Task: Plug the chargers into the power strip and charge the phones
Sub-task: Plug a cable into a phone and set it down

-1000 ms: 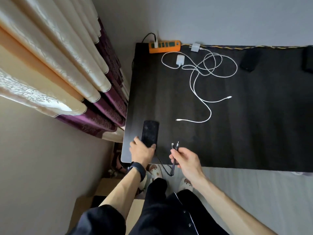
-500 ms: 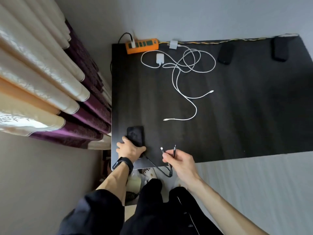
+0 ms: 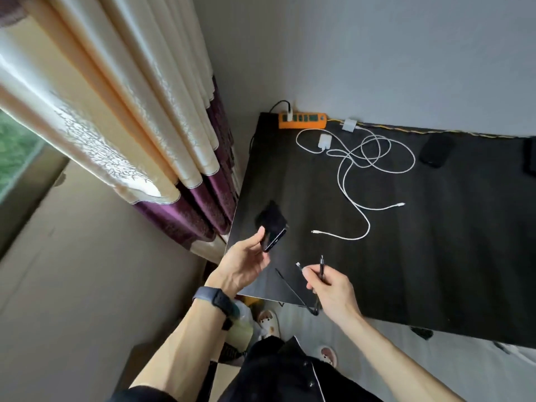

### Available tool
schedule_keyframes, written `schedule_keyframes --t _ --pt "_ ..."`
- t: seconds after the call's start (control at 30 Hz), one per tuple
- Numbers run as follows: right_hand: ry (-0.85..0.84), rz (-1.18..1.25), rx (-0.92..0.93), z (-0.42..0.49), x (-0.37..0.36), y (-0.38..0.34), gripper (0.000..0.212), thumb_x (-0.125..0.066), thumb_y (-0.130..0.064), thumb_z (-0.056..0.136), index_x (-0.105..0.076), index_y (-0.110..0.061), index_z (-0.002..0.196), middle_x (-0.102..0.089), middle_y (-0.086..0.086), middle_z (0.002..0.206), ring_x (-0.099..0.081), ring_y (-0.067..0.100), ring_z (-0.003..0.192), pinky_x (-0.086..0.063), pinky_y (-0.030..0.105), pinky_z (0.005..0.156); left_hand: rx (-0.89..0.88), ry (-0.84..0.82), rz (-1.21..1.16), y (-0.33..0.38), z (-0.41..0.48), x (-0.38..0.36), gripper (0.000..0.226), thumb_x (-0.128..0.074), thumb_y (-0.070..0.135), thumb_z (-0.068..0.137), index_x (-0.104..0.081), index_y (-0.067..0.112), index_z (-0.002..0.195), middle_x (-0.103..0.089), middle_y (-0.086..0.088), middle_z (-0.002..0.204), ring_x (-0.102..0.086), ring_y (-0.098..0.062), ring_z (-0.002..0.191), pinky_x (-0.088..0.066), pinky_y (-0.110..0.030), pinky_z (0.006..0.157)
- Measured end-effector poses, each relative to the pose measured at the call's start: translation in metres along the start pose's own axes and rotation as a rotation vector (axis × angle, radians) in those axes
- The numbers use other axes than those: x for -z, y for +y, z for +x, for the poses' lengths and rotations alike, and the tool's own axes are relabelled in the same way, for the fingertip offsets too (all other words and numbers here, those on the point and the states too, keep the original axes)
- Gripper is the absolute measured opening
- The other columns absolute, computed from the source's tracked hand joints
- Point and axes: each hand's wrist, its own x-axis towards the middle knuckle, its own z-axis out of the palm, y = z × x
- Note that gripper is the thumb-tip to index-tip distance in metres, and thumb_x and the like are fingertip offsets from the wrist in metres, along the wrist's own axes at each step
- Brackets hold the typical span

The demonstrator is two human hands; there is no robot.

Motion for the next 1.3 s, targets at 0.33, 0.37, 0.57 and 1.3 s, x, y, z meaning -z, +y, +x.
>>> schedule_keyframes --t 0.33,0.37,0.57,1.3 --pt "0.033 0.152 0.082 -0.007 0.014 -0.006 0.008 -0.064 -0.025 0.096 -0.070 -0.028 0.091 -0.072 -0.003 0.077 -0.060 0.005 0.057 -0.049 0.023 0.062 -0.014 0.252 -0.016 -0.028 -0.004 -0.016 0.005 -0.067 0.003 0.088 -0.063 0.004 0.085 -0.064 -0.008 0.058 -0.052 -0.016 0.063 -0.052 -0.018 0.048" --pt "0.021 0.152 0.096 -0.008 0.016 -0.006 0.008 -0.064 -0.024 0.096 -0.069 -0.029 0.093 -0.073 -0.002 0.078 -0.060 0.005 0.058 -0.049 0.021 0.062 -0.003 0.240 -0.028 -0.029 -0.004 -0.017 0.006 -0.067 0.004 0.088 -0.062 0.004 0.086 -0.062 -0.007 0.055 -0.053 -0.017 0.065 -0.052 -0.018 0.049" --pt "-0.034 0.165 0.155 -0.010 0.028 -0.009 0.006 -0.066 -0.024 0.095 -0.071 -0.028 0.096 -0.074 -0.001 0.078 -0.061 0.008 0.059 -0.051 0.020 0.065 0.007 0.139 -0.138 -0.039 -0.004 -0.026 0.013 -0.067 0.007 0.085 -0.062 0.008 0.097 -0.062 -0.008 0.074 -0.058 -0.015 0.063 -0.053 -0.017 0.049" --pt "-0.024 0.081 0.142 -0.008 0.047 -0.009 0.008 -0.069 -0.028 0.093 -0.075 -0.025 0.088 -0.074 -0.004 0.076 -0.057 0.005 0.053 -0.049 0.017 0.056 -0.052 0.063 -0.056 -0.053 -0.010 -0.045 0.020 -0.071 0.008 0.084 -0.056 0.021 0.087 -0.071 -0.008 0.079 -0.058 -0.016 0.069 -0.053 -0.018 0.054"
